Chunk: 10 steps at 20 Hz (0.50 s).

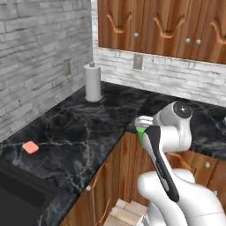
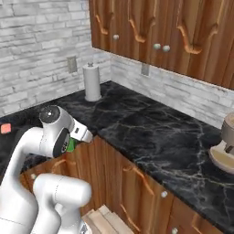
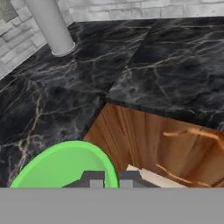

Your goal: Move the cup from next to the sink to the open cabinet. Then, move the bowl with the fish to the fridge to clear the area for faucet cleaning.

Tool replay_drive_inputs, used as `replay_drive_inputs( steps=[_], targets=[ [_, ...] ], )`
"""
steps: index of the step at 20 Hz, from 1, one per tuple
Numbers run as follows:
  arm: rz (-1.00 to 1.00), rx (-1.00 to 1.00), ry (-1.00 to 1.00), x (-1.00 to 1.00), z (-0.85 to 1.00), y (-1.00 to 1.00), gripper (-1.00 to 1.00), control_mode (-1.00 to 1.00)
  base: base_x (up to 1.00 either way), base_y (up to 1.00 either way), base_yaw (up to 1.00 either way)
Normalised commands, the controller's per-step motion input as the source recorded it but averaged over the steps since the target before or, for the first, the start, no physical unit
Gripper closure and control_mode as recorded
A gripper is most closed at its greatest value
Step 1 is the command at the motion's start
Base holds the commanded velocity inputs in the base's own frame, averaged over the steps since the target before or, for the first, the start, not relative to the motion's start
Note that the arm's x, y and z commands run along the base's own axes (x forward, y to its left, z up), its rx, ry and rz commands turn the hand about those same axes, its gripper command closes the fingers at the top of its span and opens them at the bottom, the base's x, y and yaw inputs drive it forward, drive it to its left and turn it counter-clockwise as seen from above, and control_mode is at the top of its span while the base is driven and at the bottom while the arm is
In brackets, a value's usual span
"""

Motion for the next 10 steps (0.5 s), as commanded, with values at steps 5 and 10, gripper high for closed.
replay_drive_inputs(
  steps=[5,10],
  targets=[
    [0.00,0.00,0.00,0.00,0.00,0.00,1.00,1.00,-0.30,0.02,-0.95],
    [0.00,0.00,0.00,0.00,0.00,0.00,1.00,1.00,-0.55,-0.11,-0.79]
  ],
)
